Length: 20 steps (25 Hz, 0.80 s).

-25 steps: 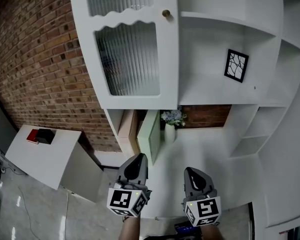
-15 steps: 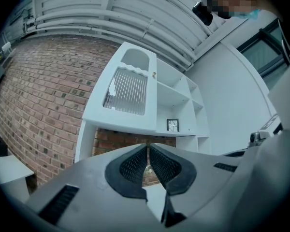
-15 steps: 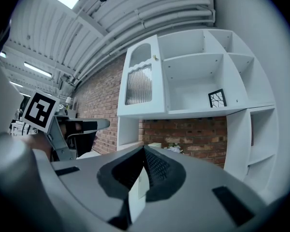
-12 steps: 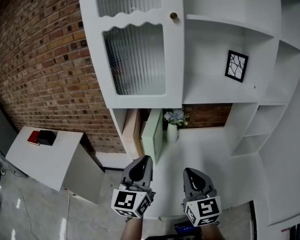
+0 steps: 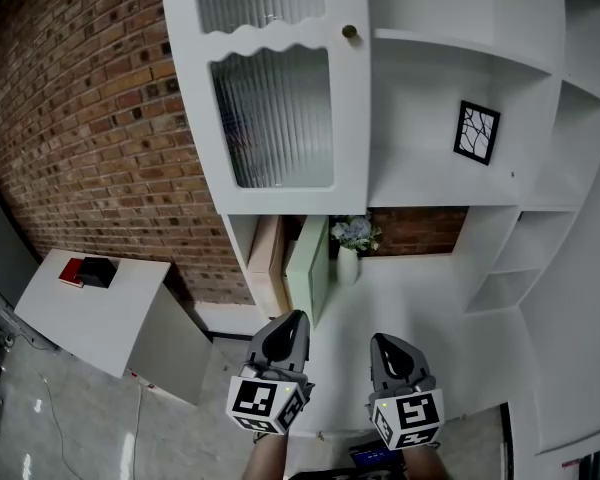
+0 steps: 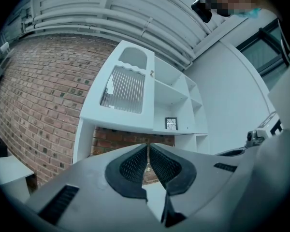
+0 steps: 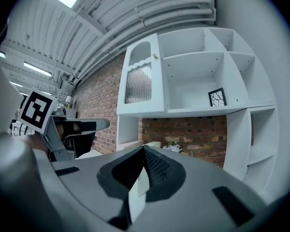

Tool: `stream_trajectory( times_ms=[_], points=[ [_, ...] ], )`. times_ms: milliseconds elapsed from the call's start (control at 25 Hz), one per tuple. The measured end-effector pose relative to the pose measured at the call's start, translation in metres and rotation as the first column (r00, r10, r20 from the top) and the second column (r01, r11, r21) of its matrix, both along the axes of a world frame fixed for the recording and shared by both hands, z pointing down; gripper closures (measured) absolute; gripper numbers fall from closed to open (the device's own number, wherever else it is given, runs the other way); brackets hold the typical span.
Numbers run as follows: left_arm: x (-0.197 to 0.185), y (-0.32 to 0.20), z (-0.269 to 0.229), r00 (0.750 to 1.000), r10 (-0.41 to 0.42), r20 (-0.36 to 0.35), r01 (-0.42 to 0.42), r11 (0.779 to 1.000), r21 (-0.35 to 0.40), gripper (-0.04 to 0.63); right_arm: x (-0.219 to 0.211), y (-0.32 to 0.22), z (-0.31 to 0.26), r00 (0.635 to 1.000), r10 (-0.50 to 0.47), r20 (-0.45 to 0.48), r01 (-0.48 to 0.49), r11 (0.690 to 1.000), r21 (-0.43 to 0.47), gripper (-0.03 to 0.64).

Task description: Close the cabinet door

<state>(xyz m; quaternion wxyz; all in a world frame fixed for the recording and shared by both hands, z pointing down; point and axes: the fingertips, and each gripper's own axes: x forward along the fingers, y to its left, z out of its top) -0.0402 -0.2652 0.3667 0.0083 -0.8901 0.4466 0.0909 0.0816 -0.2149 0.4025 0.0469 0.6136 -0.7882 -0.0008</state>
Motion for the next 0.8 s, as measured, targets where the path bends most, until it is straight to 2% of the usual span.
stream_trajectory(
  times_ms=[200, 800],
  points=[
    [-0.0024, -0.0022, 0.0027, 0.999, -0.039, 0.017, 0.039, 0.999, -0.006, 0.574, 0.0037, -0.0005, 0.0006, 1.000, -0.010, 0.001, 0.010, 1.000, -0.004, 0.617],
    [-0.0015, -0.0032, 0.0076, 0.997, -0.079, 0.018, 0.080, 0.997, -0.016, 0.574, 0.0086, -0.0060, 0.0062, 0.999, -0.050, 0.002, 0.050, 0.999, -0.016, 0.617]
  ],
)
